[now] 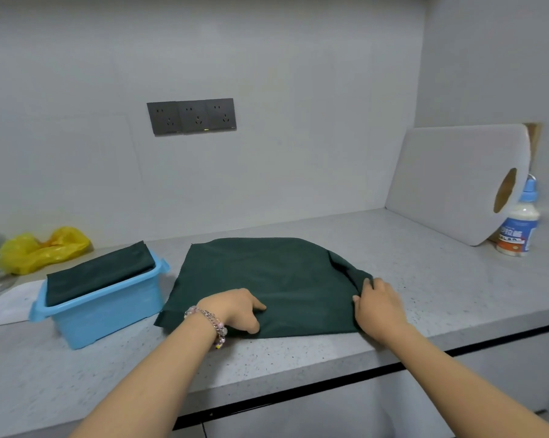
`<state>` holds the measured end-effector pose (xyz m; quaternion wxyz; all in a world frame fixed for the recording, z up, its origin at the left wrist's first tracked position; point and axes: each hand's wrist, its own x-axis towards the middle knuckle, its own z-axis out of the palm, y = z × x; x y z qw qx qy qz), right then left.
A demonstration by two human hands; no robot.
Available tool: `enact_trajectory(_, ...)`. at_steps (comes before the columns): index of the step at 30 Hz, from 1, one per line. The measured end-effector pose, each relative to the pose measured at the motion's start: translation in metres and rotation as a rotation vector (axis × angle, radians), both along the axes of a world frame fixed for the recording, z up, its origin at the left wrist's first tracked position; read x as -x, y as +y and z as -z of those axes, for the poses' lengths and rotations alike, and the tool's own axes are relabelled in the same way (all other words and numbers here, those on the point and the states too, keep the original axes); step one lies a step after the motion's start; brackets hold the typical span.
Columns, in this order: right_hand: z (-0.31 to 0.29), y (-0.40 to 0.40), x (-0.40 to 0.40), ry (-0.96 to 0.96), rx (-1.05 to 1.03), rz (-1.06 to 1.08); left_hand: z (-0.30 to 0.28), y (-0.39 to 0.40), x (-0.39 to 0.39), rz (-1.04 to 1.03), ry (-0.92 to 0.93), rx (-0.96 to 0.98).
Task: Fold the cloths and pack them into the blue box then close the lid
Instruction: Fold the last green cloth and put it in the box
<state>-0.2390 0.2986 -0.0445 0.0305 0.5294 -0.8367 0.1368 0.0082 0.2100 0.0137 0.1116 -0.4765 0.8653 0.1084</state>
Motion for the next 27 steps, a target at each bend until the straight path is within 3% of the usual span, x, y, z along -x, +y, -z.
enact_trajectory(3, -0.001, 0.017, 0.018, 0.185, -0.116, 0.169, 0.000, 0.000, 0.006, -0.007, -0.062, 0.007)
enact_trajectory(7, -0.002, 0.031, 0.033, 0.262, -0.216, 0.196, -0.003, 0.000, 0.010, -0.016, -0.133, -0.011)
enact_trajectory(11, 0.001, 0.035, 0.035, 0.250, -0.073, -0.131, -0.001, 0.007, 0.007, -0.017, -0.162, -0.018)
enact_trajectory(14, 0.002, 0.036, 0.027, 0.073, -0.051, -0.343, -0.001, 0.011, -0.001, -0.018, -0.127, -0.047)
enact_trajectory(17, 0.002, 0.040, 0.020, -0.021, -0.206, -0.379, -0.005, 0.013, -0.010, -0.014, -0.053, -0.087)
enact_trajectory(21, -0.010, 0.032, 0.006, 0.112, -0.040, -0.421, -0.015, 0.009, -0.021, -0.086, 0.067, -0.067)
enact_trajectory(27, -0.016, 0.013, -0.021, 0.005, -0.037, -0.559, -0.009, -0.003, -0.015, -0.063, 0.107, -0.062)
